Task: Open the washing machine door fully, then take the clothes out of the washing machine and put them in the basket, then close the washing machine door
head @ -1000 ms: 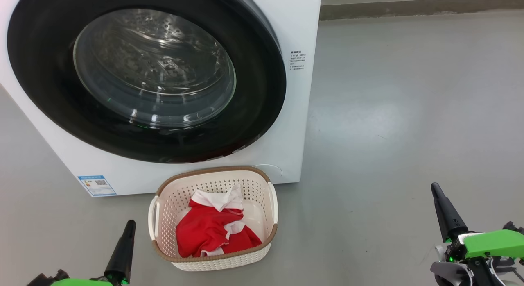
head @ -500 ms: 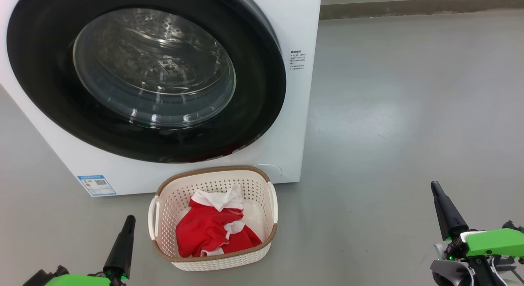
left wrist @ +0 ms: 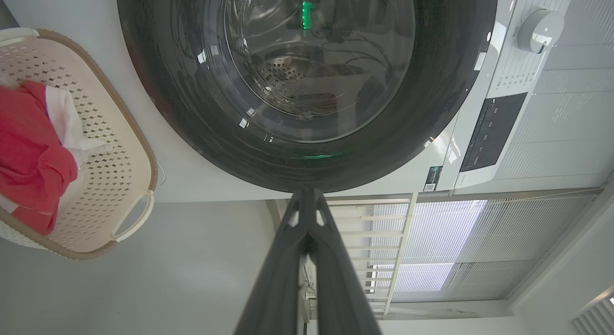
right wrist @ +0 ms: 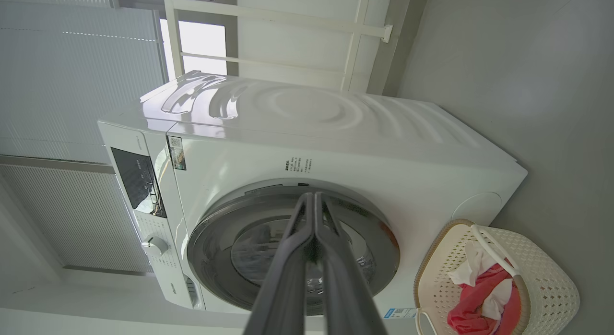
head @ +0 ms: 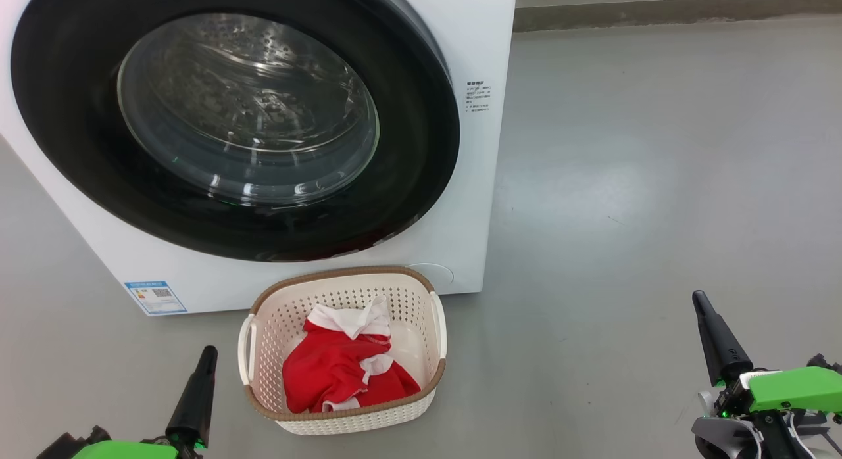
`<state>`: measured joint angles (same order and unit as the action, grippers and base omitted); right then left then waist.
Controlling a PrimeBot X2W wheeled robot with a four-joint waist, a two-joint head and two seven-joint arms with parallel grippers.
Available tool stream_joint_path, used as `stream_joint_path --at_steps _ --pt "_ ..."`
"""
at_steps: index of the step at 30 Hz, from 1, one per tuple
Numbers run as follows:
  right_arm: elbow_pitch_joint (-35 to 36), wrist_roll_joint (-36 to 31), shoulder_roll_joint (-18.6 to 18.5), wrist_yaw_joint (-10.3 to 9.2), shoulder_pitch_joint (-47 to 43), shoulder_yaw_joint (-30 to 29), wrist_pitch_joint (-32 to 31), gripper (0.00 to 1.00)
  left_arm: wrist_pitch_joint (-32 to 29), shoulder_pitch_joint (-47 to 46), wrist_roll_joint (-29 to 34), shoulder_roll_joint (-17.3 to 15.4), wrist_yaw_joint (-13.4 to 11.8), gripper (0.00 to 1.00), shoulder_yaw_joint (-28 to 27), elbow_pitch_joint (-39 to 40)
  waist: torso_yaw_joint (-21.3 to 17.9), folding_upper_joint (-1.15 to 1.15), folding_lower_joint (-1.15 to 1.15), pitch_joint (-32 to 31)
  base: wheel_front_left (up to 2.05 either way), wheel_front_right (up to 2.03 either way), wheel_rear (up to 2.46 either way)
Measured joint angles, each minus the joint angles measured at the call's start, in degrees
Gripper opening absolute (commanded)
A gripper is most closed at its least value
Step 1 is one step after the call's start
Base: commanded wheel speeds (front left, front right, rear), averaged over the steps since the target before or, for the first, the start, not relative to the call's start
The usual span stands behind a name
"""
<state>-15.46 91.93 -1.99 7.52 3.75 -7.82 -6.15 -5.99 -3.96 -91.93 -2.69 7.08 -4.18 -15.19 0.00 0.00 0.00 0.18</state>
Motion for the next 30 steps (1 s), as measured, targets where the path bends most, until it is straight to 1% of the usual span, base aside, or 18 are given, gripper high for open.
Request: stream_joint_path --at_steps 30 --pt "0.0 0.0 0.0 0.00 0.0 0.0 0.0 0.00 0.0 0.0 0.0 0.1 0.0 0.00 -0.1 0.0 0.0 0.00 0.00 0.0 0.00 0.00 0.00"
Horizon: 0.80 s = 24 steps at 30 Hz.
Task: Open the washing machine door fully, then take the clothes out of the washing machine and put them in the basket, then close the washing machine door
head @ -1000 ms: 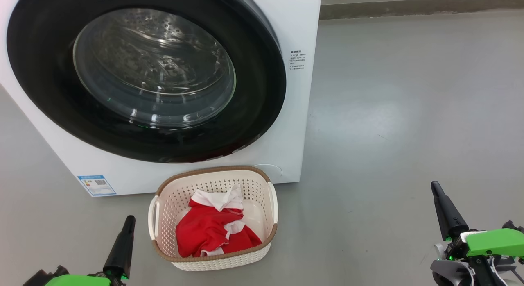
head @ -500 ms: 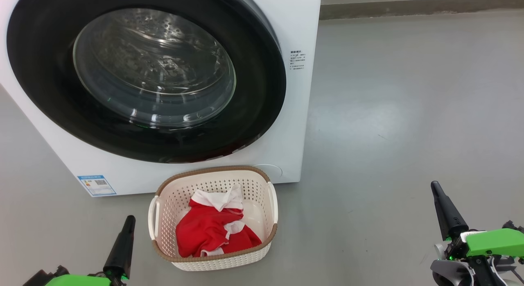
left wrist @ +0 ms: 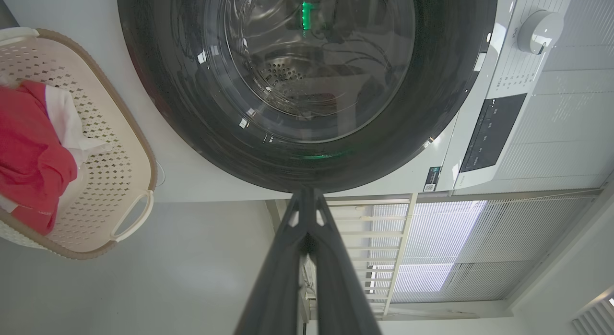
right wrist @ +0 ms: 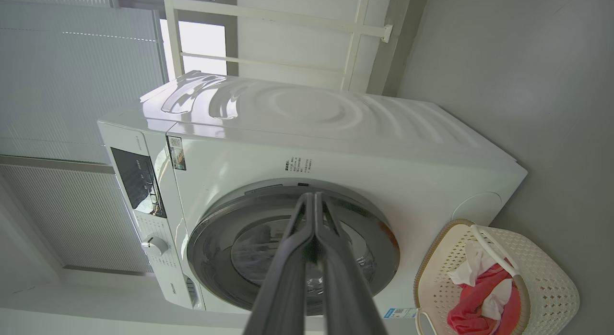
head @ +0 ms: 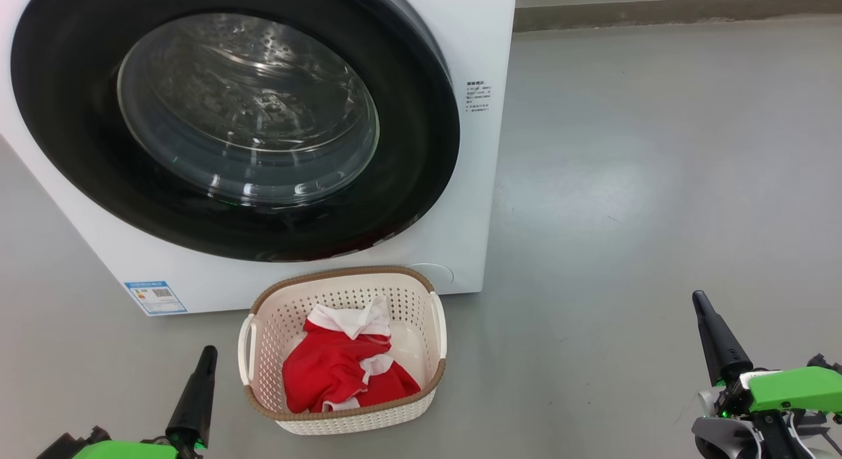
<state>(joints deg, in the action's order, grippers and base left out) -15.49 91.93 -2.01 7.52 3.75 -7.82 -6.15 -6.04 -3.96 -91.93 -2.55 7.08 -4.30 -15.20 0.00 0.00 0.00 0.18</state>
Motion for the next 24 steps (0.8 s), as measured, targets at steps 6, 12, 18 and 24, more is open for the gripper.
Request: stream_joint_path --at_steps 6,12,18,24 --pt "0.0 0.0 0.0 0.00 0.0 0.0 0.0 0.00 0.0 0.0 0.0 0.0 0.0 0.00 0.0 0.0 0.0 0.00 0.00 0.0 0.00 0.00 0.00" --pt "0.0 0.0 0.0 0.00 0.0 0.0 0.0 0.00 0.0 0.0 0.0 0.0 0.0 0.00 0.0 0.0 0.0 0.00 0.00 0.0 0.00 0.00 0.00" --pt "0.0 0.0 0.0 0.00 0.0 0.0 0.0 0.00 0.0 0.0 0.0 0.0 0.0 0.00 -0.1 0.0 0.0 0.00 0.00 0.0 0.00 0.00 0.00" --pt "0.0 0.0 0.0 0.00 0.0 0.0 0.0 0.00 0.0 0.0 0.0 0.0 0.0 0.00 -0.1 0.0 0.0 0.00 0.00 0.0 0.00 0.00 0.00"
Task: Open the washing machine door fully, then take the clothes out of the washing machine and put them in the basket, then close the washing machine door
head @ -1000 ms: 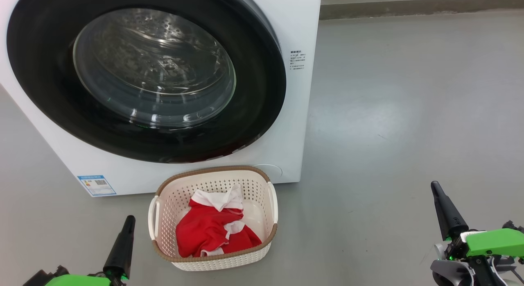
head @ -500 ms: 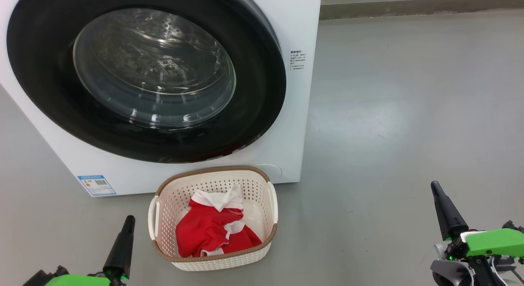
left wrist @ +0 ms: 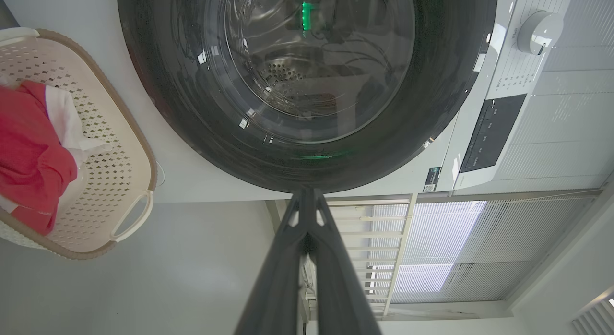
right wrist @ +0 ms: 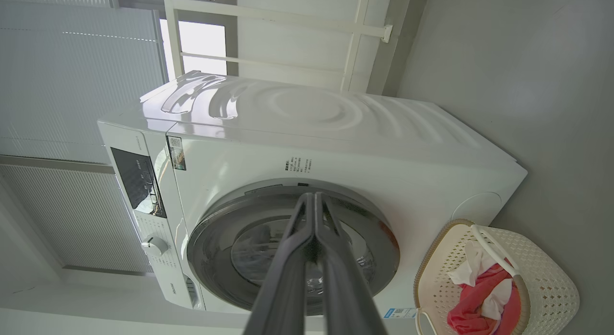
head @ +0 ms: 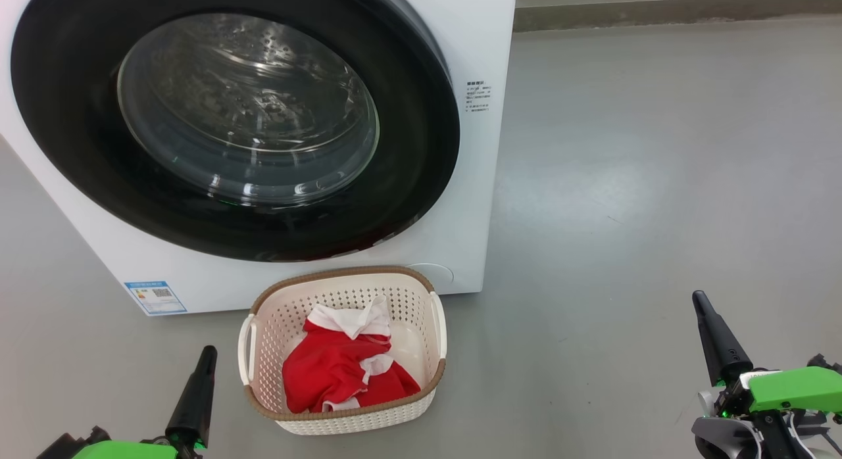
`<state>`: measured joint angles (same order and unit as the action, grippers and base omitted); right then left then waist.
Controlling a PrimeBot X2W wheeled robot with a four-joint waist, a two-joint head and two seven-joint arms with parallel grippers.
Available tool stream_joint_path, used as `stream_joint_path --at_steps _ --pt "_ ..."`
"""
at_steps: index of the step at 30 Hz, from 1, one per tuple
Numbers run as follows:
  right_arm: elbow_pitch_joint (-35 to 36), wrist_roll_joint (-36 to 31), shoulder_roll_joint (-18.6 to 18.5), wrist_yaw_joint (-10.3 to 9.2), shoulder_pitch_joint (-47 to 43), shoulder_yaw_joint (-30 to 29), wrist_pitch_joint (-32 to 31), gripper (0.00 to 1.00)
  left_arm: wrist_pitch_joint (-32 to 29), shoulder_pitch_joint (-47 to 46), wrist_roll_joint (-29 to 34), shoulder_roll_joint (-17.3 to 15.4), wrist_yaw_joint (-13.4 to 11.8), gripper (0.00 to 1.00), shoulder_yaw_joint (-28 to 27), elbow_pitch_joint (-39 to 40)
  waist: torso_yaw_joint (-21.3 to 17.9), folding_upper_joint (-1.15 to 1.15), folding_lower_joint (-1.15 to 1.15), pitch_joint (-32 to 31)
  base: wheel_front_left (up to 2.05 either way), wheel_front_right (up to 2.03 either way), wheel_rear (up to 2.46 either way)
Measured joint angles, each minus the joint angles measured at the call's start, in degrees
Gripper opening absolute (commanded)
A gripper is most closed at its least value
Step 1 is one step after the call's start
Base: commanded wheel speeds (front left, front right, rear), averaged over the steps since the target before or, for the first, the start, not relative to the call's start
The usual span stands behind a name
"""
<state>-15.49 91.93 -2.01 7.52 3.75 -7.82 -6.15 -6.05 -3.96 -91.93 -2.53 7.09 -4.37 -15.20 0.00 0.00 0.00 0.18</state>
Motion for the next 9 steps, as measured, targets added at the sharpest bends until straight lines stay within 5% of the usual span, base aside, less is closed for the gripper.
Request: stream_joint_path --at_steps 9 --pt "0.0 0.0 0.0 0.00 0.0 0.0 0.0 0.00 0.0 0.0 0.0 0.0 0.0 0.00 0.0 0.0 0.0 0.00 0.00 0.0 0.00 0.00 0.00"
